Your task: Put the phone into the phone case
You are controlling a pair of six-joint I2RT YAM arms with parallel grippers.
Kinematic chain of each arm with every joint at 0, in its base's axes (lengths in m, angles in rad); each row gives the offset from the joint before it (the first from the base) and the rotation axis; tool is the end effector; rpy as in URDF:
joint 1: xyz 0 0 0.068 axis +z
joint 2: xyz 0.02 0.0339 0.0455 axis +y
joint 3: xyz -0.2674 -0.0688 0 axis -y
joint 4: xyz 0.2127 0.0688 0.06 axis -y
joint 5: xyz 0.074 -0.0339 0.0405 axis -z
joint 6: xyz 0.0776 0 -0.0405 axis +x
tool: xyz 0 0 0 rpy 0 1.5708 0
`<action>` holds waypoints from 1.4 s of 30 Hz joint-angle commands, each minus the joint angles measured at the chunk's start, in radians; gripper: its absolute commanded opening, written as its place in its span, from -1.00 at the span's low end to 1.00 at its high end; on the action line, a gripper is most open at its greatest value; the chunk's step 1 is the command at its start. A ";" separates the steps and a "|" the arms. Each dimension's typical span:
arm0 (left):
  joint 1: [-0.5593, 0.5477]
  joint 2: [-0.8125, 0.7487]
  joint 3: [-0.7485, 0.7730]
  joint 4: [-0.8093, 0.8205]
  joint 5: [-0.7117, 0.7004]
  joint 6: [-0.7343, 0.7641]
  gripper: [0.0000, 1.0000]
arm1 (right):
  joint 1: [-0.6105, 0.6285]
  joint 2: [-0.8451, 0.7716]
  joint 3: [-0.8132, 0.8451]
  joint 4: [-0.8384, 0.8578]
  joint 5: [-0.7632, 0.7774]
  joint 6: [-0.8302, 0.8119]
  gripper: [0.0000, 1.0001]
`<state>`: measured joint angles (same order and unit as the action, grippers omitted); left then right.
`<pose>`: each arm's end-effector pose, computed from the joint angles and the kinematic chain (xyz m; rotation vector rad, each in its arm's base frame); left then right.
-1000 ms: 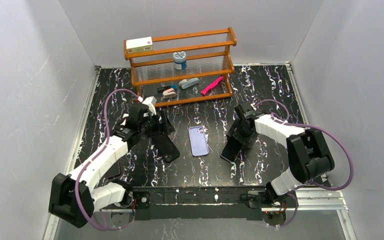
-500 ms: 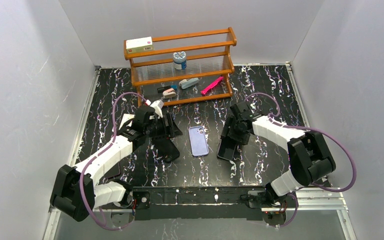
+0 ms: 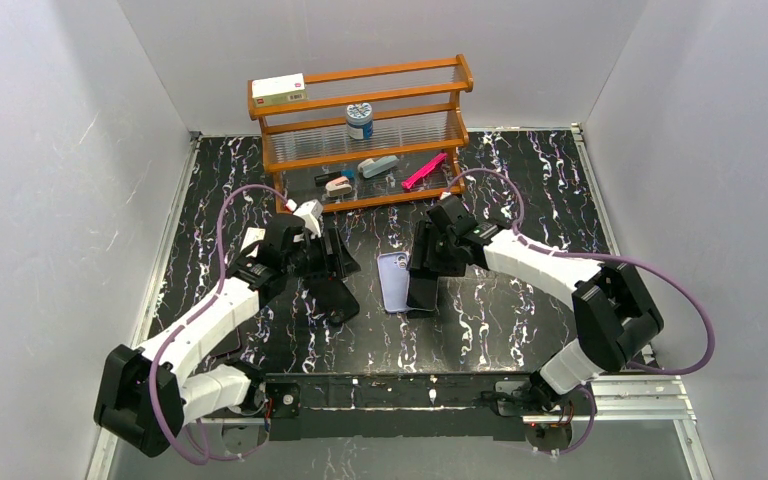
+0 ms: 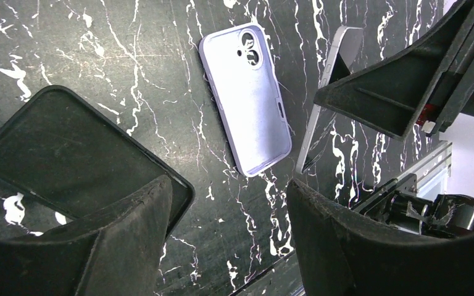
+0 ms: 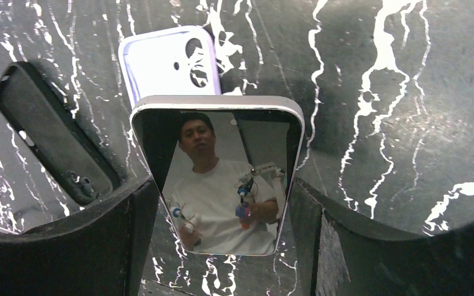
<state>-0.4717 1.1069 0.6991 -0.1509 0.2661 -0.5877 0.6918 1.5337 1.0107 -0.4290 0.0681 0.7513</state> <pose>0.2095 -0.1298 0.2445 0.0360 2.2451 -0.8856 0.2438 0.1951 0.2031 0.1053 2.5901 0.4810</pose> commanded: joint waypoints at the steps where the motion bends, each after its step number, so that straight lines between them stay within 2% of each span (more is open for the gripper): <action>1: -0.004 -0.043 -0.004 -0.053 -0.044 0.034 0.31 | 0.023 0.004 0.065 0.079 -0.029 -0.015 -0.36; 10: -0.004 -0.044 -0.007 -0.057 -0.041 0.032 0.32 | 0.028 0.050 0.042 0.315 -0.155 -0.067 -0.36; 19: -0.004 -0.050 -0.006 -0.070 -0.053 0.038 0.33 | 0.040 0.142 0.054 0.372 -0.216 -0.112 -0.37; 29: -0.004 -0.030 -0.006 -0.062 -0.059 0.031 0.33 | 0.101 0.144 0.035 0.296 -0.059 -0.134 -0.33; 32: -0.004 -0.019 -0.003 -0.052 -0.050 0.025 0.33 | 0.102 0.113 -0.011 0.333 -0.026 -0.116 -0.27; 42: -0.004 -0.018 0.001 -0.051 -0.041 0.016 0.33 | 0.103 0.138 -0.016 0.309 0.018 -0.100 -0.06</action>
<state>-0.4717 1.0943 0.6991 -0.2016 0.2211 -0.5663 0.7933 1.6924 1.0035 -0.1238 0.0471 0.6521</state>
